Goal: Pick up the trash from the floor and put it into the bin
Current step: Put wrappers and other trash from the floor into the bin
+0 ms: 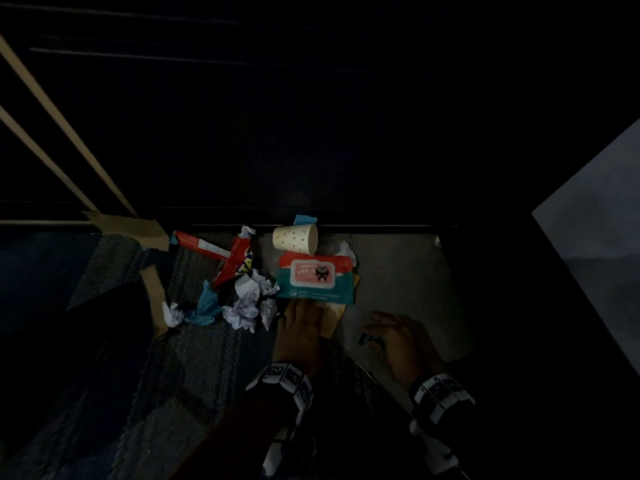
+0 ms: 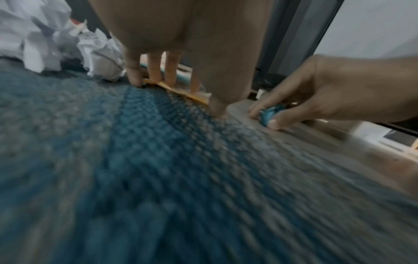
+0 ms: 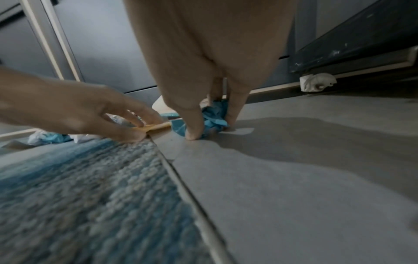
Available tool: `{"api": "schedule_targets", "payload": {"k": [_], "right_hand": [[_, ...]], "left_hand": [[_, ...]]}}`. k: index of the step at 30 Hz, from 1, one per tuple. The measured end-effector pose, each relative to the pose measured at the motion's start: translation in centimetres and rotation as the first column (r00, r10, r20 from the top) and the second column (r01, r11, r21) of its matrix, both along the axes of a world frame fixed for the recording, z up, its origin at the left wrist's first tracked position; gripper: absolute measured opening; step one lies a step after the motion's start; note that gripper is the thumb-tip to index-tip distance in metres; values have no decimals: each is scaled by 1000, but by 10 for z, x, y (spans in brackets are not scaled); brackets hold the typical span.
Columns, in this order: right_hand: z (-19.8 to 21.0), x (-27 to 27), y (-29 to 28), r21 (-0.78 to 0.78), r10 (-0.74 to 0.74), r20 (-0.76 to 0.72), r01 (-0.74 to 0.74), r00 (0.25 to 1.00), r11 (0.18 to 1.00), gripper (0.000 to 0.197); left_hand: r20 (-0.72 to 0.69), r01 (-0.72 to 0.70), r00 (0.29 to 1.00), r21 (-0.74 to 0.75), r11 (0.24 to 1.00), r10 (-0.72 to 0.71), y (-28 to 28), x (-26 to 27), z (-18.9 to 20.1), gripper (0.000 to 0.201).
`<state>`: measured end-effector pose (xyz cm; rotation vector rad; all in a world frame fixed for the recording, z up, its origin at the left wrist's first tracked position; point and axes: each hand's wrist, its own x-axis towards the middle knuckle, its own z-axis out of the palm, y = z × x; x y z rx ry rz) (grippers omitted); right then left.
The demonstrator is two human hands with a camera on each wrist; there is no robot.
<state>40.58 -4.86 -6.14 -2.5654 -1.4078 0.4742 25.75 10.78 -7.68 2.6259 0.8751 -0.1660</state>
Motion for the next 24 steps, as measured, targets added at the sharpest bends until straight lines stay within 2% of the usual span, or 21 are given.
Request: {"api": "schedule_targets", "payload": {"k": [3,5,8,13,14,16,17,18,21,24], "right_hand": [[-16,0,5,68,-92,-53,95,994,993,30],[-26,-2,9,92,-145,-69,151,987,984,29],[-33,-2,10,107,-223,-140,238,965,965,29],[-37,4,5,99,-165,-121,178,979,979,33],[-32,2,5,101,-165,-139,180,976,979,34],[-27,1,5,118,-183,-146,201,972,972,32],[-28,1,3,116,-176,-124,190,977,975,29],[-25,0,3,129,-165,-127,181,978,975,27],[-27,-3,5,71,-196,-110,205,974,976,28],[-36,-1,10,-13,-210,-160,211,964,977,40]], "left_hand": [[4,-30,1000,-17,999,30,6,5,1,71],[31,-50,998,30,998,50,14,7,4,74],[24,-15,1000,53,998,13,22,9,3,80],[-65,17,998,96,995,-11,36,14,-6,49],[-70,9,998,72,997,-4,40,14,-12,45],[34,-39,999,-23,999,40,41,10,-12,46],[140,-133,979,-112,985,148,42,9,-9,46],[166,-198,961,-136,971,219,45,9,-8,41],[74,-331,925,-329,885,373,52,16,8,29],[-47,-354,933,-281,892,356,47,19,27,27]]}}
